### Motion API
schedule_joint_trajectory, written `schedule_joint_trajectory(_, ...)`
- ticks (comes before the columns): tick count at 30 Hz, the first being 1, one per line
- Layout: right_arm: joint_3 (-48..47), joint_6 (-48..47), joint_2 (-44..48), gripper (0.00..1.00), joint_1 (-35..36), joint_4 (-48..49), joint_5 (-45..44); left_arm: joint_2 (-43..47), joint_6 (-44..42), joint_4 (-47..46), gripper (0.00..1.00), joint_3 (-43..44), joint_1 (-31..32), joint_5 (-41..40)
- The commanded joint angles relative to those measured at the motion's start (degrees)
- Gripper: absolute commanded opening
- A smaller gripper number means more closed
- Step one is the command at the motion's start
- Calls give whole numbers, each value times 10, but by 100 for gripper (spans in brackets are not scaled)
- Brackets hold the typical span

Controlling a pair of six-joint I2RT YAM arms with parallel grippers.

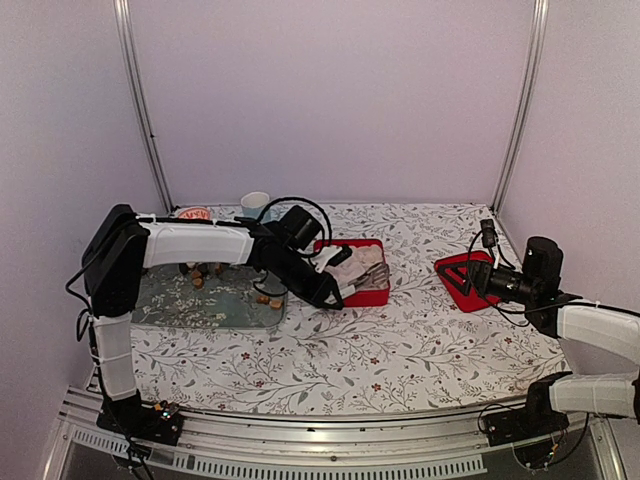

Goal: Pack the chocolate

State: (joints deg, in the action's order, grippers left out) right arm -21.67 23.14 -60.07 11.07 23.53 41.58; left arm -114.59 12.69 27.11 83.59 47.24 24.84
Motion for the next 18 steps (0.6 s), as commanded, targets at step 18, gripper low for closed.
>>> schedule_joint_trajectory(18,-3,-3,-8,99,-3,10,-6,13,-2,-14,30,-8,-14,9)
